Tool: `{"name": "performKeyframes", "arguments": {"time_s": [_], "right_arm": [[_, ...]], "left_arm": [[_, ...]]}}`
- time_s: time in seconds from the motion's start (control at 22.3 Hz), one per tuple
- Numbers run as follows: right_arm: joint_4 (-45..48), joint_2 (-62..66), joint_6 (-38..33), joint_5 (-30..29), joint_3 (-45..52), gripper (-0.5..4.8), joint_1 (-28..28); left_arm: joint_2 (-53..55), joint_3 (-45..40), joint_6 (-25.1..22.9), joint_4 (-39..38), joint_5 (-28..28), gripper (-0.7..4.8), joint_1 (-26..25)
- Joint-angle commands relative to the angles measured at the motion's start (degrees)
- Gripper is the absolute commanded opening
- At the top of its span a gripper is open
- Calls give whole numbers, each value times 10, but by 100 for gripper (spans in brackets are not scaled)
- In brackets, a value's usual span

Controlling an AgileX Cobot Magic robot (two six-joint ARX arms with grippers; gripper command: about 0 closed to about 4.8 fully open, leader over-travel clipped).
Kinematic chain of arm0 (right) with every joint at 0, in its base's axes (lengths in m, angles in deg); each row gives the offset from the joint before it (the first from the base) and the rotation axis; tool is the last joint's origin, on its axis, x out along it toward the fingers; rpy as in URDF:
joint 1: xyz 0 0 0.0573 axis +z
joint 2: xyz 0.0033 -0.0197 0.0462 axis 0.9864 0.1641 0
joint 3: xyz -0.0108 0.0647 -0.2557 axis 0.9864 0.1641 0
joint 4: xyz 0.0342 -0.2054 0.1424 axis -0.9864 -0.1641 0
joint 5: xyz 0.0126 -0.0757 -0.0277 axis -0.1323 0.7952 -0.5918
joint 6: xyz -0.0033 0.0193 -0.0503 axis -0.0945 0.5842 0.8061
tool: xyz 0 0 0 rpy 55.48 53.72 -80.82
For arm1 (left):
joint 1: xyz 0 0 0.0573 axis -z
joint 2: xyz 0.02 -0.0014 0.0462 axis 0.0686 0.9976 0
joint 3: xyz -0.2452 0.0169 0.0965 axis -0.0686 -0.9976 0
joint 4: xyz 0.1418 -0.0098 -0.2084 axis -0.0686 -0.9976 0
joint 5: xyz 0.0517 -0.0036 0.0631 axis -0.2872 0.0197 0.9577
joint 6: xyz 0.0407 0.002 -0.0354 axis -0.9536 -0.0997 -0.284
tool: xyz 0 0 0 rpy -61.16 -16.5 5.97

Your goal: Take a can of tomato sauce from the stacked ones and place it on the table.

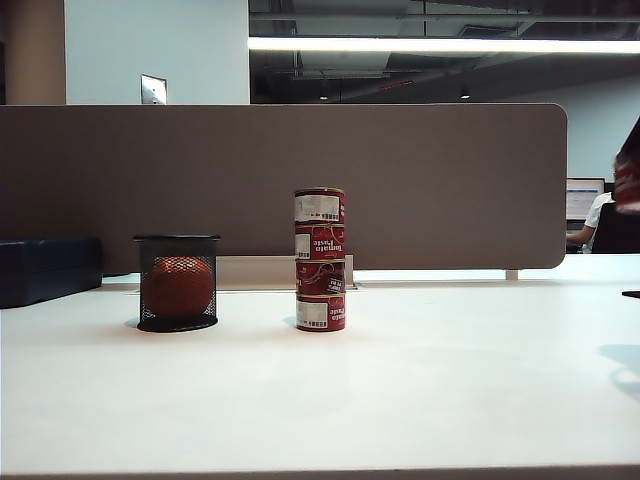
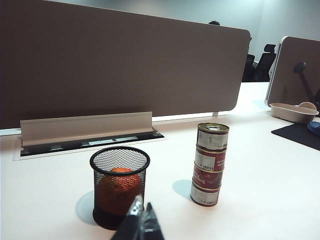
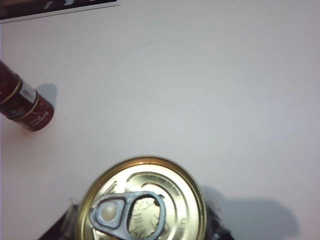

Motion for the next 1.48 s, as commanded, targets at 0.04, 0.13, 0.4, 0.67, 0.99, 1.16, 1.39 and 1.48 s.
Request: {"name": "performKeyframes", "arguments": {"time_s": [0.04,0.13,0.4,0.67,0.99,1.16,1.39,1.48], "right_arm": [[92,-3,-19,13,49,251,21],[128,-3,-20,26,81,251,26],[260,-2,-17,39,183,251,26],[316,-1,-9,76,251,251,25],[316,-1,4,91,282,251,25],[314,0,4,91,283,251,25],[301,12,4,90,283,256,25],[296,13,3,90,283,279,25]], "left_arm": [[0,3,2,7,0,-6,-2],[0,3,2,7,0,-6,-2],[0,3,2,7,-1,-6,-2],[0,3,2,7,-1,-6,-2],[0,3,2,7,-1,-6,-2],[0,3,2,7,-1,-6,-2],[0,3,2,7,-1,-6,-2],[0,3,2,7,-1,-6,-2]]}}
